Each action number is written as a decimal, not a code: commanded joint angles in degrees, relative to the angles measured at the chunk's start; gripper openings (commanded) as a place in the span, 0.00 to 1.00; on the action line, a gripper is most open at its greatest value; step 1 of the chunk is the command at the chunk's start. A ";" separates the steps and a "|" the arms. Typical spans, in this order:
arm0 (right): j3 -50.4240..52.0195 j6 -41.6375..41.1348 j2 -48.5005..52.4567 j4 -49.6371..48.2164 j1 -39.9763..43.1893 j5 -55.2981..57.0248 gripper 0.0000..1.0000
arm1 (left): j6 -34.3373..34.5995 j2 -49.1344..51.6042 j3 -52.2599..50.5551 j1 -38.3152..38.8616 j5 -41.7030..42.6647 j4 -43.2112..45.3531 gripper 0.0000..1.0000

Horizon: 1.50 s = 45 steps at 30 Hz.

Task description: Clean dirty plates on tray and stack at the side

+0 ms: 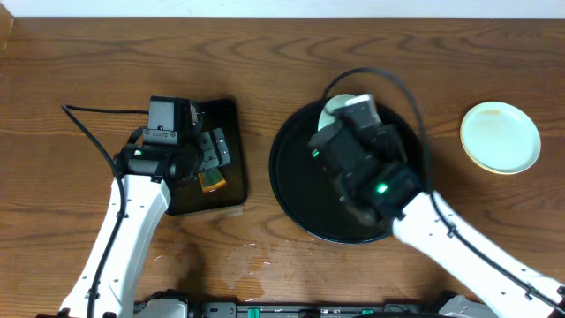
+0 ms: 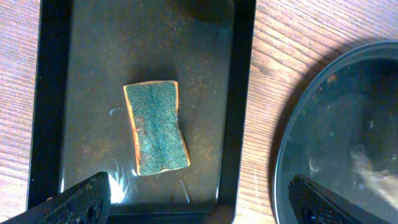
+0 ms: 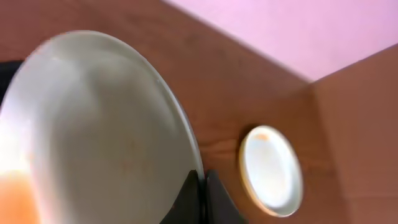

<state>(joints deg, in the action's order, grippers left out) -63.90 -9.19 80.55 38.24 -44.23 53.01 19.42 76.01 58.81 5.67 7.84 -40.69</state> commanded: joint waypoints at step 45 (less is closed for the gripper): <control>-0.22 2.36 -0.83 -0.59 -5.33 10.56 0.01 | -0.55 0.39 0.87 -0.13 0.52 -0.22 0.92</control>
<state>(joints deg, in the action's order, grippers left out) -63.90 -6.92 80.55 37.80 -50.78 64.69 19.42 76.01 58.81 5.67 7.84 -40.69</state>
